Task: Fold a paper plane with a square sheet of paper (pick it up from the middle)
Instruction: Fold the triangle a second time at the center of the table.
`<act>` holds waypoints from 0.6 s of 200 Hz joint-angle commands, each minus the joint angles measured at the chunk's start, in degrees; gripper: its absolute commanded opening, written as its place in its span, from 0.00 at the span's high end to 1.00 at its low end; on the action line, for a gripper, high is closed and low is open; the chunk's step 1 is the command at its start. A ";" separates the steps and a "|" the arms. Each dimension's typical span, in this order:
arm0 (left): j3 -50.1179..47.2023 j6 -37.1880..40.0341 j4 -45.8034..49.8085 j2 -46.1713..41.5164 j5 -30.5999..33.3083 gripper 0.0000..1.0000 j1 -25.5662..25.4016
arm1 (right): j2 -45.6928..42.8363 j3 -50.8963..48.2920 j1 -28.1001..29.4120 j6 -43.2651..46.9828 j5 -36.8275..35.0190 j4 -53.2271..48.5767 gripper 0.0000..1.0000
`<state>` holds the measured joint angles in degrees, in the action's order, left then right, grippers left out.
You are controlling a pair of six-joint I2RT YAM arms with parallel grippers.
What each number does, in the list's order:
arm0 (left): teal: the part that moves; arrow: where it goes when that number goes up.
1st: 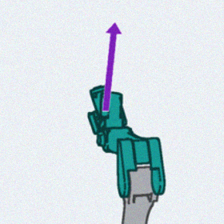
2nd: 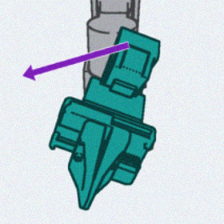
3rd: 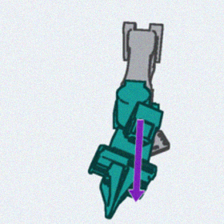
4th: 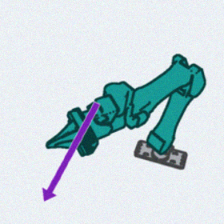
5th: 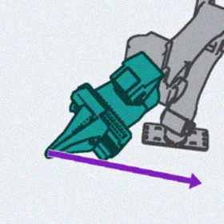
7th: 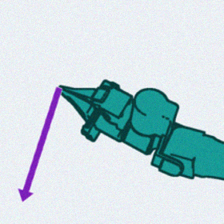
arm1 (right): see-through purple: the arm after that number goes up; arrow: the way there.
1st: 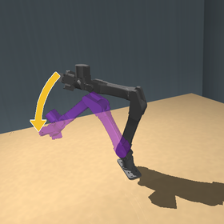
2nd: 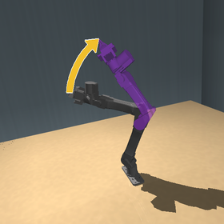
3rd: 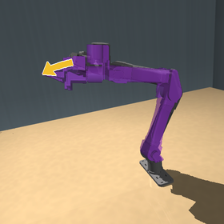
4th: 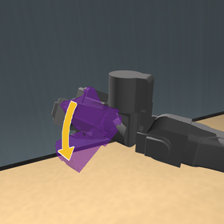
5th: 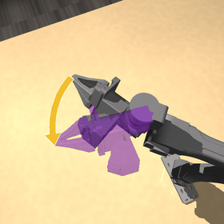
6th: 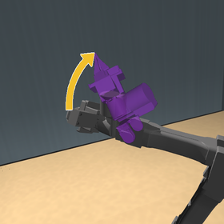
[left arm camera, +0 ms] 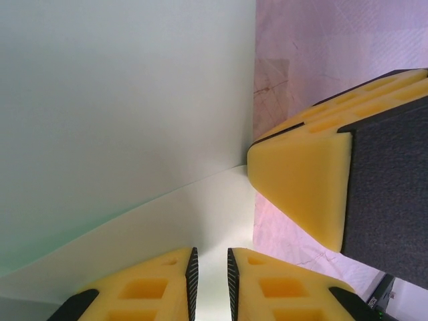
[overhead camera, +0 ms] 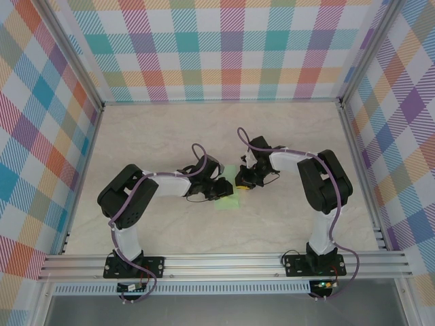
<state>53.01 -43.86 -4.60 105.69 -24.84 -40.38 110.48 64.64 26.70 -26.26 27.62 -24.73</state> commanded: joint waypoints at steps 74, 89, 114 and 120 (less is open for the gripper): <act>0.87 0.36 0.06 -0.37 -0.55 0.78 -0.14 | 0.36 1.28 0.35 0.99 -0.41 -0.85 0.93; 0.52 0.31 -0.53 -1.07 -0.74 0.78 -0.14 | 0.29 1.22 0.36 0.93 -0.65 -0.68 0.94; 0.09 0.26 -0.94 -2.23 -0.77 0.77 -0.14 | 0.27 1.11 0.34 0.69 -1.05 -0.27 0.94; -0.01 0.39 -0.94 -2.37 -0.65 0.77 -0.14 | 0.26 1.10 0.33 0.66 -1.12 -0.14 0.94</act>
<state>53.10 -43.88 -4.71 105.69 -25.02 -40.38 110.50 64.73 26.70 -26.22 27.51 -24.93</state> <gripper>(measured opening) 0.227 0.066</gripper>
